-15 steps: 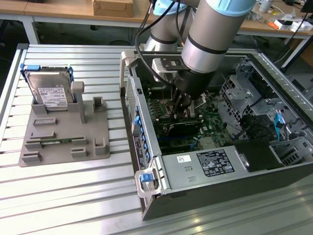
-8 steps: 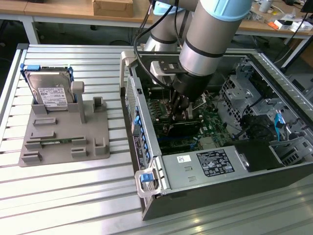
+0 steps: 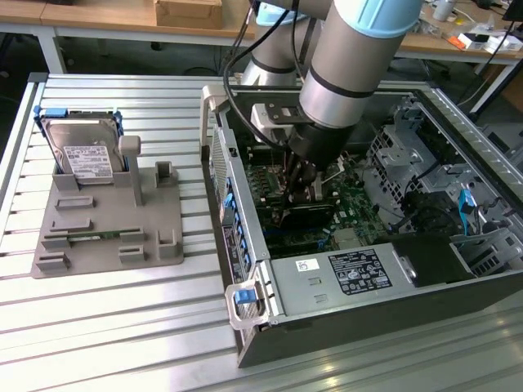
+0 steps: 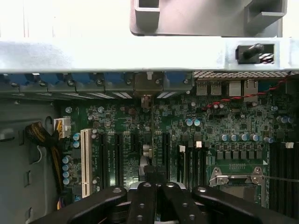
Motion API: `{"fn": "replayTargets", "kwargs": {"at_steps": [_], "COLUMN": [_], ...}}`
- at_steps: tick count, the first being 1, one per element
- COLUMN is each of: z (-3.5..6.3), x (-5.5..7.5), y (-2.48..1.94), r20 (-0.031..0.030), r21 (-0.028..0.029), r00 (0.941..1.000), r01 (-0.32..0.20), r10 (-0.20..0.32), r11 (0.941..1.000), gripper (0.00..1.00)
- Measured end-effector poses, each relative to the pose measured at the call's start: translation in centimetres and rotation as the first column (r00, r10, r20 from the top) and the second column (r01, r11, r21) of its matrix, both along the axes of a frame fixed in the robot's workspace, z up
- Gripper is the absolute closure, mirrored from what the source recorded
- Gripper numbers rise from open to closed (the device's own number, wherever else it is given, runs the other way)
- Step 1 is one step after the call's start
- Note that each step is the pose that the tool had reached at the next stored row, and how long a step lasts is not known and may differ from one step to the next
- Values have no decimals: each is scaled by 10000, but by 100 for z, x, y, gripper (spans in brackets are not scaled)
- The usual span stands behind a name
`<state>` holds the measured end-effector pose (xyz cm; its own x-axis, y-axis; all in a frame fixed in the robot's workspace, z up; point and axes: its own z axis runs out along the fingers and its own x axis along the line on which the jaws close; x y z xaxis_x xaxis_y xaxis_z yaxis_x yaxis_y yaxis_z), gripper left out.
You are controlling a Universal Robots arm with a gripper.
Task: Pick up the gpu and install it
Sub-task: 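Press down on the gpu until it lock into place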
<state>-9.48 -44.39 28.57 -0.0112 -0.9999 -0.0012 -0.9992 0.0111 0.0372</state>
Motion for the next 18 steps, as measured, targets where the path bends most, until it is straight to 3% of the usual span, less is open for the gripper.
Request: {"fn": "replayTargets", "kwargs": {"at_steps": [2, 3, 8, 11, 18], "z": [161, 195, 216, 450, 456], "x": [6, 33, 330, 358, 358], "y": [7, 7, 6, 7, 7], "r20": [0, 0, -57, -56, -56], "r21": [-3, -2, -6, -3, -2], "r00": [10000, 10000, 10000, 10000, 10000], "r01": [1, 1, -1, 0, 0], "r10": [-1, -1, 1, 0, 0], "r11": [10000, 10000, 10000, 10000, 10000], "gripper": [89, 89, 89, 89, 89]}}
